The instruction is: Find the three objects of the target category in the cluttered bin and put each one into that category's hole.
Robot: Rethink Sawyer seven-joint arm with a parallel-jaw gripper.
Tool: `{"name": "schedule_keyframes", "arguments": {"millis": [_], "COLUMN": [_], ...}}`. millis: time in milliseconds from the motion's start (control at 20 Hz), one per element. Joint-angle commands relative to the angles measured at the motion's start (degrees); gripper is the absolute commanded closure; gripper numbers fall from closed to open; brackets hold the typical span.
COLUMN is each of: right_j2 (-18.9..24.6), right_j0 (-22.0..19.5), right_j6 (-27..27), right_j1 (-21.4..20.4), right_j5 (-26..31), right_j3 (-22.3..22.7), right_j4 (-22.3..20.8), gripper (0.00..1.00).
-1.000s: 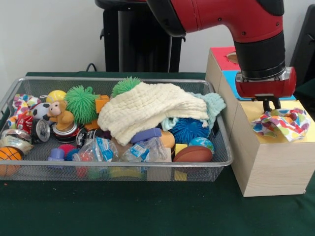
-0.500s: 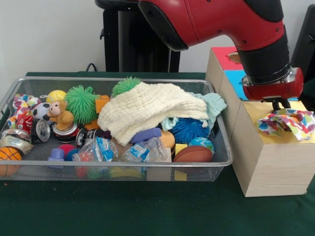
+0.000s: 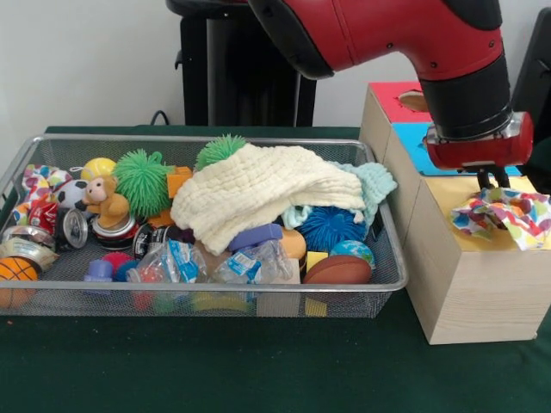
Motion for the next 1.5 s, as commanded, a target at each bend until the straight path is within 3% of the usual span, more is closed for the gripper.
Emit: {"name": "schedule_keyframes", "arguments": {"millis": [50, 350, 950, 1100, 1250, 1500], "right_j2": [-6.6, -15.1, -13.8, -15.9, -20.6, -25.9], "right_j0": [6.9, 13.6, 12.9, 14.2, 17.0, 20.8], "right_j6": [1.7, 4.7, 4.3, 5.3, 6.4, 8.2], "right_j1": [-5.6, -10.4, -11.7, -11.8, -11.2, -11.1], "right_j5": [13.3, 16.2, 20.4, 17.4, 10.1, 5.4], "right_j3": [0.7, -0.5, 0.8, -1.0, -4.3, -7.4], "right_j4": [-3.7, -4.2, -0.1, -2.4, -7.5, -10.7], "gripper": [1.00, 1.00, 1.00, 1.00, 1.00, 1.00]}}
